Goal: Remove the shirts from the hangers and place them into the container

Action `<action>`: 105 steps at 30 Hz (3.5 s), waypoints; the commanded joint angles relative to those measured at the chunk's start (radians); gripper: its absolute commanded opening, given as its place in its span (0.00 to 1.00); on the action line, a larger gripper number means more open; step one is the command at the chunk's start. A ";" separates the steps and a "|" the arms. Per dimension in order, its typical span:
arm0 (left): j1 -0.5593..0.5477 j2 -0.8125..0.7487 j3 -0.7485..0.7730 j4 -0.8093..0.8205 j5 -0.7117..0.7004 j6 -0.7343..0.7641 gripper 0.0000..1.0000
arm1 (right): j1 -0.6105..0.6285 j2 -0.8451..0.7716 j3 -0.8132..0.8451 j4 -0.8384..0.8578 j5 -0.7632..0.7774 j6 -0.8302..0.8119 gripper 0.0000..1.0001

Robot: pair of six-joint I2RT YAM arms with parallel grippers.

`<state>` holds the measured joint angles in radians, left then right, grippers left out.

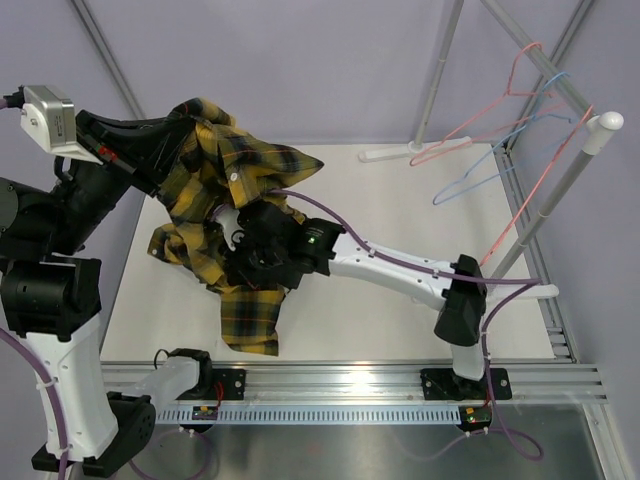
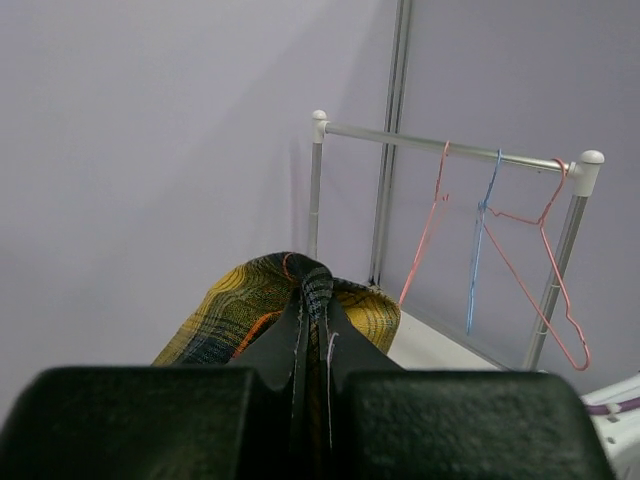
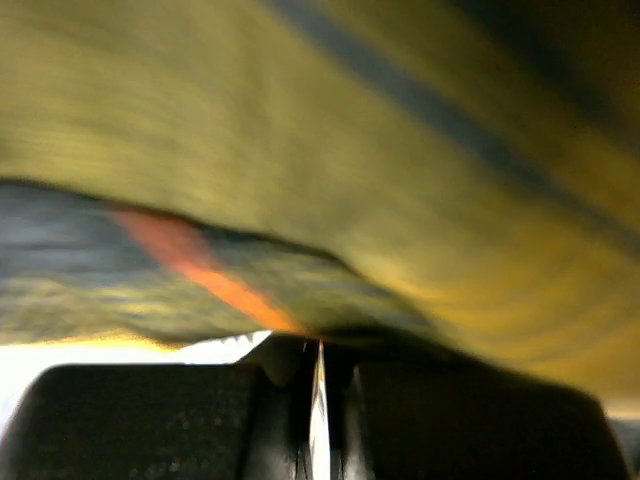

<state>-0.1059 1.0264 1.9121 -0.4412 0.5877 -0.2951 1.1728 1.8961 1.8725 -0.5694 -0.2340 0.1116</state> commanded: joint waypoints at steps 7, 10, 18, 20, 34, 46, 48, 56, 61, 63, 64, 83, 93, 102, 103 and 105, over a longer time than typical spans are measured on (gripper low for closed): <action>-0.002 -0.109 -0.169 -0.044 0.011 -0.029 0.00 | -0.113 0.242 0.116 0.078 -0.125 0.037 0.04; -0.002 -0.207 -0.380 -0.036 -0.058 -0.039 0.00 | -0.168 0.279 0.116 0.092 -0.157 0.066 0.04; -0.002 -0.357 -0.841 -0.024 -0.173 -0.067 0.00 | -0.210 0.275 -0.019 0.123 -0.108 0.079 0.03; -0.003 -0.367 -0.921 -0.022 -0.233 -0.067 0.00 | -0.208 0.212 -0.083 0.164 -0.125 0.111 0.02; -0.005 0.061 -0.932 0.050 -0.163 -0.111 0.00 | -0.033 -0.248 -0.273 0.086 0.146 0.148 0.11; -0.025 0.164 -1.162 0.164 -0.356 -0.302 0.00 | -0.148 -0.329 0.043 -0.084 0.242 -0.029 0.15; -0.023 0.150 -1.186 0.150 -0.394 -0.317 0.00 | -0.212 -0.260 0.106 -0.072 0.171 -0.027 0.14; -0.025 0.063 -1.239 0.115 -0.468 -0.366 0.00 | -0.266 -0.008 0.170 -0.080 0.147 0.037 0.31; -0.025 0.066 -1.144 0.079 -0.554 -0.365 0.00 | -0.249 -0.352 -0.283 0.176 0.229 0.091 0.62; -0.025 0.081 -1.128 0.084 -0.549 -0.372 0.00 | -0.248 -0.438 -0.419 0.192 0.173 0.125 0.65; -0.025 0.084 -1.122 0.094 -0.551 -0.377 0.00 | -0.248 -0.516 -0.499 0.213 0.145 0.155 0.67; -0.026 -0.023 -1.180 0.144 -0.460 -0.380 0.00 | -0.176 -0.566 -0.932 0.661 -0.220 0.299 0.79; -0.028 -0.022 -1.200 0.164 -0.436 -0.388 0.00 | -0.177 -0.437 -0.923 0.750 -0.261 0.319 0.76; -0.026 -0.014 -1.185 0.153 -0.442 -0.372 0.00 | -0.177 -0.348 -0.854 0.737 -0.251 0.289 0.75; -0.026 -0.011 -1.184 0.153 -0.442 -0.371 0.00 | -0.177 -0.341 -0.852 0.740 -0.251 0.289 0.75; -0.028 -0.008 -1.179 0.154 -0.437 -0.371 0.00 | -0.177 -0.322 -0.843 0.744 -0.252 0.286 0.75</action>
<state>-0.1329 1.0161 0.7177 -0.3122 0.1310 -0.6815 0.9924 1.5513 0.9783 0.1249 -0.4744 0.4175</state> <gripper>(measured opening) 0.024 0.751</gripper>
